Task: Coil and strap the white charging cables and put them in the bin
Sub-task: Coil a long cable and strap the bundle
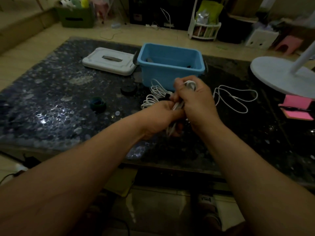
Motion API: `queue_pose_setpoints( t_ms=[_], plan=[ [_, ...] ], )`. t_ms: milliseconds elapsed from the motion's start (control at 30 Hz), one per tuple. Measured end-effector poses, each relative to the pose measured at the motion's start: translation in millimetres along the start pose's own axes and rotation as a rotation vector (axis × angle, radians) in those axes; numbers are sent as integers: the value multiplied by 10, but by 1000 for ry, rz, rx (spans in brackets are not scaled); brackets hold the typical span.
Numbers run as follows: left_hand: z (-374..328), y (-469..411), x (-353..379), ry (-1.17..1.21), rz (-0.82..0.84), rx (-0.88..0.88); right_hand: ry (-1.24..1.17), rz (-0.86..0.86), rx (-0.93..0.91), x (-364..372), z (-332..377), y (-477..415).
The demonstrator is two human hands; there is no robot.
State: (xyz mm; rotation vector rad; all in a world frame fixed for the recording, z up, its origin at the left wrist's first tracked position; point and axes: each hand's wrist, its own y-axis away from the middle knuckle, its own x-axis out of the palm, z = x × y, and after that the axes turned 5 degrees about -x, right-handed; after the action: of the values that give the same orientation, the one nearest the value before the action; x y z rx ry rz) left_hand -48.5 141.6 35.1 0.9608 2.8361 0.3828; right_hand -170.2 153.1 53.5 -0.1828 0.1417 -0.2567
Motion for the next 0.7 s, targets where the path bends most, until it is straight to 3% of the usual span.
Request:
queue_pose_setpoints(
  t_ms=[167, 300, 400, 500, 633, 700],
  plan=[
    [82, -19, -2, -354, -198, 138, 152, -126, -83, 107, -63, -70],
    [60, 115, -134, -565, -313, 167, 66, -19, -42, 230, -68, -82],
    [90, 193, -507, -367, -410, 95, -50, 90, 83, 220, -73, -96],
    [149, 265, -873, -2, -530, -13, 55, 159, 228, 131, -131, -78],
    [209, 348, -1017, 107, -596, -49, 627, 599, 181, 137, -402, 42],
    [143, 387, -1070, 159, -619, -18, 846, 611, 102, 206, -518, 64]
  ],
)
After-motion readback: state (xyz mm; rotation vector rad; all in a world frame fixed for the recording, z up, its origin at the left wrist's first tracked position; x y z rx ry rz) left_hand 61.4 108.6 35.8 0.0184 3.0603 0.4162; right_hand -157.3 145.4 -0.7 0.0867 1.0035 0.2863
